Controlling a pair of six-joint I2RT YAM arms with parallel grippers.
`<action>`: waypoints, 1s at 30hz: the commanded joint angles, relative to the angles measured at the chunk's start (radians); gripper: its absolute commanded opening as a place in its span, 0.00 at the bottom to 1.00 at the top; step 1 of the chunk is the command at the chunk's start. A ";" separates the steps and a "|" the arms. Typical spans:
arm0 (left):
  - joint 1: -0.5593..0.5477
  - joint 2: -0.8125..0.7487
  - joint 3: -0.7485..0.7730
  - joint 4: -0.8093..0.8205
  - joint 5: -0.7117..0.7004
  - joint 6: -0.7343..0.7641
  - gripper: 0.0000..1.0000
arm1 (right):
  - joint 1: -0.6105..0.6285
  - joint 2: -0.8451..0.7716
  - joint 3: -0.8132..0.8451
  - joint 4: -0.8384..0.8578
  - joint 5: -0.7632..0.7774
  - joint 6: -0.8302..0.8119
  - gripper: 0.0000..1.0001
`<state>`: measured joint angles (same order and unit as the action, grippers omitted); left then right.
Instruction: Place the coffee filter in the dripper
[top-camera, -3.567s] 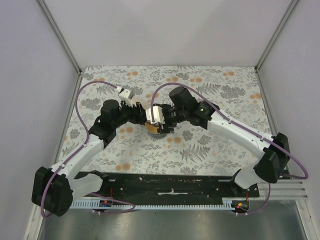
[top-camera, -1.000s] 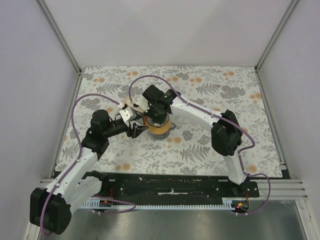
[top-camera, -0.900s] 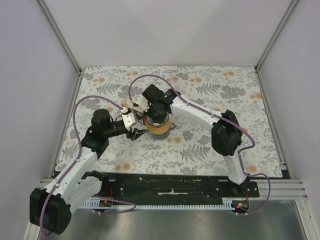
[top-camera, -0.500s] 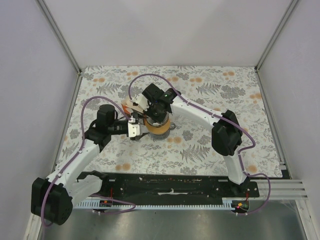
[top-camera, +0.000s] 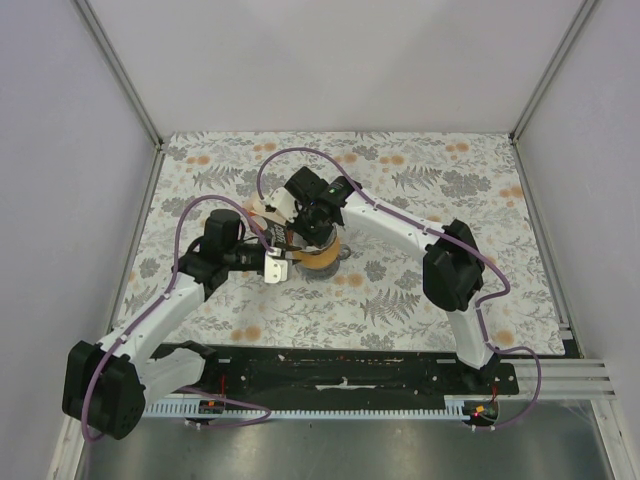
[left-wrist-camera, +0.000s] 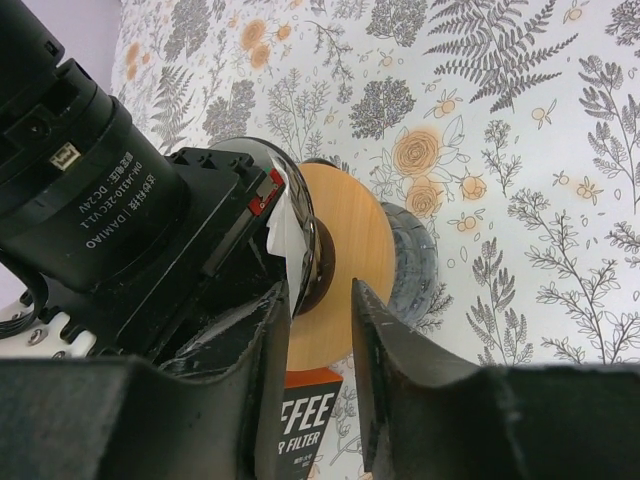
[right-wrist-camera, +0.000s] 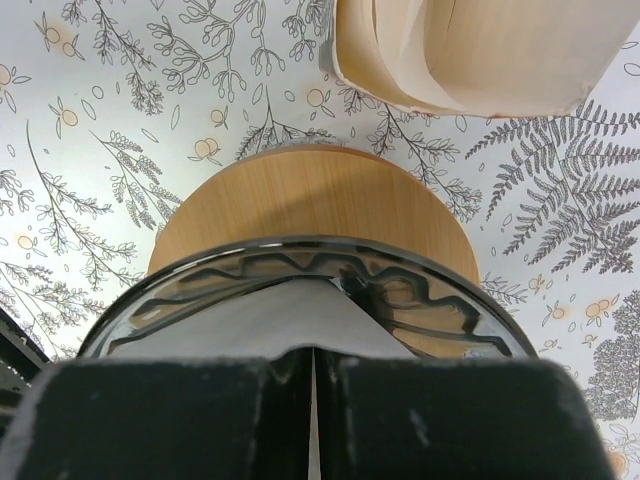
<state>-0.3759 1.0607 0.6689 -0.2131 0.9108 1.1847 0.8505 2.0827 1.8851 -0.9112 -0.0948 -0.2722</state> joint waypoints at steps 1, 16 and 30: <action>-0.004 0.007 0.024 -0.034 -0.023 0.075 0.36 | -0.008 -0.009 0.022 -0.005 -0.034 0.002 0.00; -0.004 0.016 0.034 -0.026 -0.029 0.079 0.34 | -0.056 -0.134 0.025 -0.029 -0.080 0.008 0.01; -0.004 -0.002 0.040 -0.026 -0.027 0.067 0.38 | -0.117 -0.245 0.037 -0.034 -0.088 0.018 0.00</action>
<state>-0.3775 1.0687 0.6743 -0.2272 0.8879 1.2259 0.7689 1.9198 1.8858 -0.9459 -0.1764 -0.2710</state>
